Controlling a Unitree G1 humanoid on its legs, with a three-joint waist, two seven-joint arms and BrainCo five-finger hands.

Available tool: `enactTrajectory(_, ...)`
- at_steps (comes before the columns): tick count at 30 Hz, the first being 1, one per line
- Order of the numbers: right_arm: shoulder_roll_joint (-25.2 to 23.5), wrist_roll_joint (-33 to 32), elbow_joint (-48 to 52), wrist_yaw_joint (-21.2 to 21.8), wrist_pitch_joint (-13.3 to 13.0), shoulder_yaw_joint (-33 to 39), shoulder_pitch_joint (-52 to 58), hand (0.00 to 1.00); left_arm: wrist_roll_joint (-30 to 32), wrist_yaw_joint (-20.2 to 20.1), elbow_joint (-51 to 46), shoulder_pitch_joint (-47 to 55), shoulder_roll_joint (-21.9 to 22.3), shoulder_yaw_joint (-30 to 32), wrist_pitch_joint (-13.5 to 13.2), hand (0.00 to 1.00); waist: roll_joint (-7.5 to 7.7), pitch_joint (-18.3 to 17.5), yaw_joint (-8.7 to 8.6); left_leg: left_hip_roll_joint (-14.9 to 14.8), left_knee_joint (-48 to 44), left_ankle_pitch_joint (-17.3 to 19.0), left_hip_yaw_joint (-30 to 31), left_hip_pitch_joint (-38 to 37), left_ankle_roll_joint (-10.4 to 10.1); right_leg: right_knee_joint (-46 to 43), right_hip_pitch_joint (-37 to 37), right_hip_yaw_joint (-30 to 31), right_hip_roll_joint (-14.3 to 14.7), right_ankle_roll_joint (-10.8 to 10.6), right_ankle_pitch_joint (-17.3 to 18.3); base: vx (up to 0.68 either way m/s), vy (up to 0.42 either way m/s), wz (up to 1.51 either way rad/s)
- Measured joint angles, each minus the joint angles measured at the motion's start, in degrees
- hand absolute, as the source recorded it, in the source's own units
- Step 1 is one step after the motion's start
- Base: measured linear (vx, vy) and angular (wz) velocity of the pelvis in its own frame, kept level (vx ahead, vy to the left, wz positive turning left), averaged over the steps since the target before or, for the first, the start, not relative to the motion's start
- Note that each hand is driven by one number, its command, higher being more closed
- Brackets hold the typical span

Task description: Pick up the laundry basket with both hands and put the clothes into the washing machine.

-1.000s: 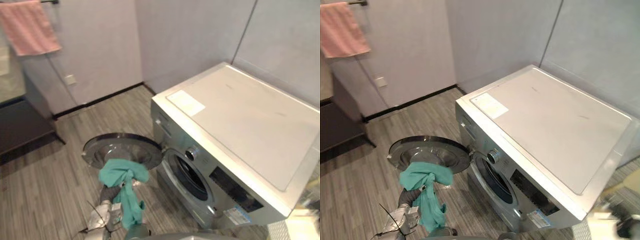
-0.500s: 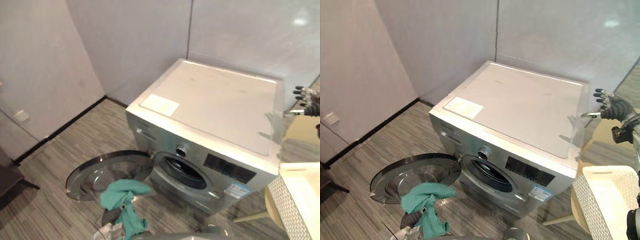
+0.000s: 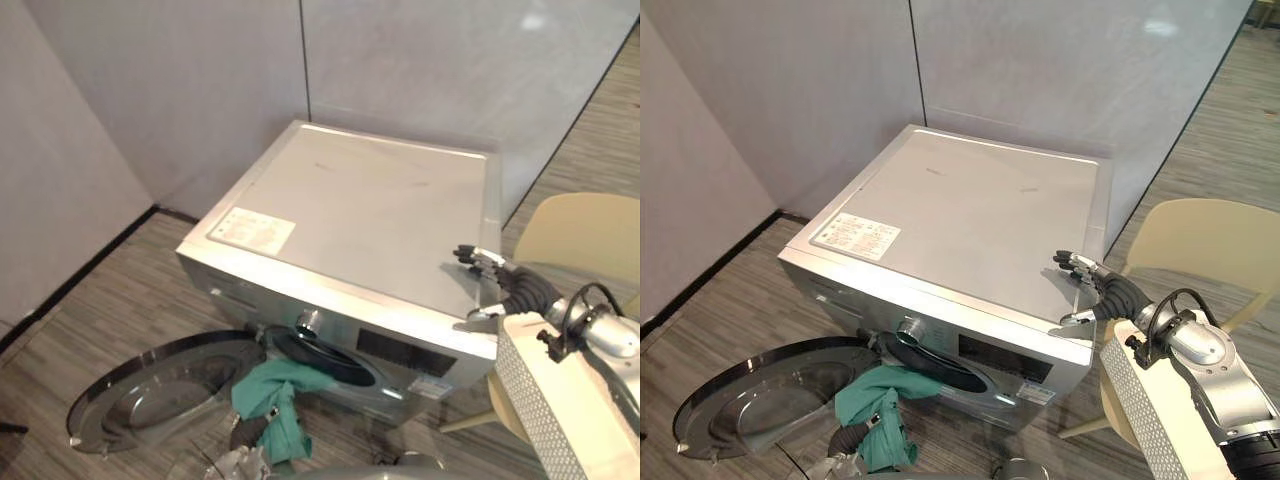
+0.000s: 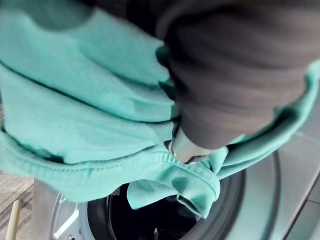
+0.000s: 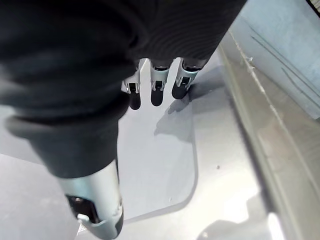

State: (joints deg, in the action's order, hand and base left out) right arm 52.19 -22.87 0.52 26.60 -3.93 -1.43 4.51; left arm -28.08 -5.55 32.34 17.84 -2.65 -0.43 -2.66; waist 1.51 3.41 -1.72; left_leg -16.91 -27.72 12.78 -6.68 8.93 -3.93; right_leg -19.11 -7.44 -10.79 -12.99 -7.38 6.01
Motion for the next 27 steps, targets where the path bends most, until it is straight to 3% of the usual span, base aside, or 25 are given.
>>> enactTrajectory(2, 3.6, 0.3, -2.5, 0.0, -0.3, -0.1, 0.2, 0.00, -0.4, 0.9, 1.7, -2.3, -1.0, -0.7, 0.0, 1.00, 0.49, -0.5, -0.80, -0.9, 5.2, -2.4, 7.7, 0.0, -1.1, -0.3, -0.1, 1.2, -1.6, -1.9, -0.8, 0.05, 0.399, -0.14)
enactTrajectory(3, 6.4, 0.8, -2.5, 0.0, -0.3, -0.1, 0.8, 0.00, -0.4, 1.0, 1.7, -2.7, -1.0, -1.0, 0.0, 1.00, -0.62, -0.5, -0.80, -1.0, 6.3, -5.5, 9.6, 0.1, -0.6, -0.6, -0.7, 1.3, -1.8, -3.0, -0.7, 0.01, 0.471, -0.11)
enactTrajectory(4, 12.6, 1.9, -2.3, 0.0, -0.5, 0.5, 2.9, 0.00, -0.4, 1.3, 2.0, -4.1, -0.4, -2.5, 0.0, 1.00, -1.99, -1.2, -0.76, 0.3, 6.2, -5.0, 12.2, 0.2, -5.7, -1.4, -1.1, 1.8, -2.8, -6.2, 0.4, 0.02, 0.402, 0.20)
enactTrajectory(5, 15.1, 3.2, -2.7, 0.0, -0.5, 1.3, 5.0, 0.00, -0.4, 2.1, 2.0, -5.4, -0.6, -3.0, -0.1, 1.00, -1.37, -1.5, -1.52, 1.8, 6.8, -2.1, 12.8, 0.2, -9.0, -1.7, -0.8, 1.5, -4.3, -7.1, 0.4, 0.03, 0.575, 0.60)
enactTrajectory(6, 15.2, 7.2, -5.1, 0.0, -0.2, 2.6, 6.7, 0.00, -0.3, 2.4, 3.2, -8.1, -2.3, -4.6, -0.4, 1.00, 1.42, -1.3, -2.07, 4.8, 6.3, -0.1, 13.1, 0.7, -9.4, -1.8, -0.1, 0.8, -7.1, -7.7, -0.8, 0.04, 0.438, 0.63)
enactTrajectory(10, 9.8, 11.6, -14.0, 6.5, -0.1, 10.7, 5.2, 0.00, -0.1, 3.2, 6.5, -10.2, -3.2, -8.9, 0.0, 1.00, 2.53, -1.4, -0.40, 8.0, 1.4, 3.6, 12.0, 1.2, -6.3, 4.4, 3.2, -1.0, -9.7, -7.5, -7.5, 0.01, 0.315, -0.04)
enactTrajectory(11, 9.3, 11.8, -20.9, 9.6, 0.0, 13.0, -0.4, 0.00, -0.2, 3.2, 6.7, -9.9, -2.9, -9.3, 0.0, 1.00, 2.75, -1.5, 0.01, 9.0, 0.4, 4.6, 10.1, 1.2, -4.7, 6.5, 3.2, 0.3, -10.6, -7.4, -10.8, -0.10, 0.345, -0.62)
enactTrajectory(12, 9.5, 12.4, -31.5, 9.3, 1.5, 15.5, -8.9, 0.00, -0.2, 3.2, 8.1, -10.3, -1.4, -8.9, 0.0, 1.00, 1.67, -1.0, 0.38, 9.5, 0.9, 5.3, 8.1, 1.5, -3.4, 8.2, 2.4, -0.2, -11.2, -7.1, -16.4, -0.17, 0.366, -0.76)
enactTrajectory(13, 9.5, 12.7, -42.4, 7.0, 4.2, 19.8, -16.6, 0.00, -0.3, 3.3, 9.3, -10.3, 0.1, -7.8, 0.0, 1.00, 0.32, -0.3, 0.83, 9.7, 2.2, 5.3, 6.3, 0.9, -2.7, 10.1, 1.3, -0.4, -11.1, -6.0, -22.3, -0.16, 0.315, -0.84)
enactTrajectory(14, 9.8, 12.4, -52.4, 2.3, 6.7, 26.1, -24.7, 0.00, -0.3, 3.4, 10.4, -9.9, 2.2, -5.8, -0.1, 1.00, -1.55, 0.2, 1.03, 9.6, 4.0, 5.1, 4.6, 0.0, -2.1, 11.2, 0.2, -1.9, -11.1, -3.6, -25.8, -0.11, 0.248, -0.83)
enactTrajectory(15, 12.0, 11.3, -58.9, -4.4, 8.4, 32.4, -29.8, 0.00, -0.3, 4.5, 11.1, -9.1, 3.6, -3.2, 0.0, 1.00, -2.40, 1.6, 0.80, 9.4, 5.4, 4.9, 3.2, -1.1, -1.6, 7.8, -1.3, -5.7, -10.7, 1.0, -23.7, -0.01, 0.179, -0.70)
enactTrajectory(16, 13.1, 11.2, -59.0, -7.8, 9.0, 33.5, -30.1, 0.00, -0.3, 4.9, 11.0, -8.5, 3.8, -1.9, 0.0, 1.00, -2.90, 1.6, 0.75, 9.5, 5.7, 4.7, 2.4, -1.4, -1.3, 6.5, -1.9, -8.0, -10.4, 3.0, -22.9, 0.02, 0.171, -0.80)
enactTrajectory(17, 13.9, 11.7, -57.3, -14.3, 9.3, 35.2, -30.6, 0.00, -0.3, 6.0, 10.5, -7.8, 3.5, -0.1, 0.0, 1.00, -3.74, 1.8, 0.72, 9.3, 5.3, 4.4, 0.8, -1.9, -0.8, 6.6, -2.8, -11.9, -10.1, 5.6, -24.9, 0.04, 0.168, -0.65)
enactTrajectory(19, 13.9, 13.9, -54.4, -21.7, 10.0, 38.3, -30.6, 0.00, -0.5, 7.2, 10.3, -7.5, 3.5, 0.9, 0.0, 1.00, -3.80, 1.7, -0.77, 9.1, 5.6, 4.2, -0.5, -2.8, -0.3, 7.5, -2.8, -14.0, -9.8, 7.3, -26.4, 0.11, 0.144, -0.57)
enactTrajectory(21, 13.3, 17.2, -48.3, -26.8, 11.5, 43.5, -29.8, 0.00, -0.7, 7.2, 10.3, -7.5, 3.8, 1.2, 0.3, 1.00, -4.36, 1.6, -0.72, 8.7, 6.0, 4.6, -2.3, -4.3, 0.5, 6.9, -2.8, -14.6, -9.3, 6.2, -24.9, 0.11, 0.042, -0.46)
enactTrajectory(22, 11.2, 20.1, -41.6, -30.0, 11.7, 46.5, -26.9, 0.00, -0.8, 7.1, 9.8, -7.4, 3.6, 1.3, 0.6, 1.00, -3.89, 1.7, -1.14, 8.1, 5.9, 4.8, -2.9, -4.9, 0.3, 3.3, -2.8, -14.3, -8.0, 4.2, -18.7, 0.09, -0.052, -0.26)
enactTrajectory(24, 5.6, 24.1, -30.6, -33.1, 11.7, 51.0, -22.6, 0.00, -1.0, 7.0, 9.8, -7.1, 3.2, 2.9, 1.4, 1.00, -2.89, 1.9, -1.42, 7.3, 6.0, 5.0, -2.9, -5.4, 0.0, 3.3, -2.8, -14.3, -6.7, 4.1, -17.2, 0.08, -0.083, -0.26)
enactTrajectory(27, -12.6, 30.3, -16.5, -35.3, 11.8, 52.6, -15.6, 0.00, -1.0, 6.9, 9.8, -6.9, 3.2, 3.5, 2.0, 1.00, -1.48, 1.1, -1.23, 5.8, 8.4, 4.6, -4.5, -6.9, -0.9, 5.6, -2.7, -14.1, -4.4, 4.1, -17.2, 0.07, -0.106, -0.34)
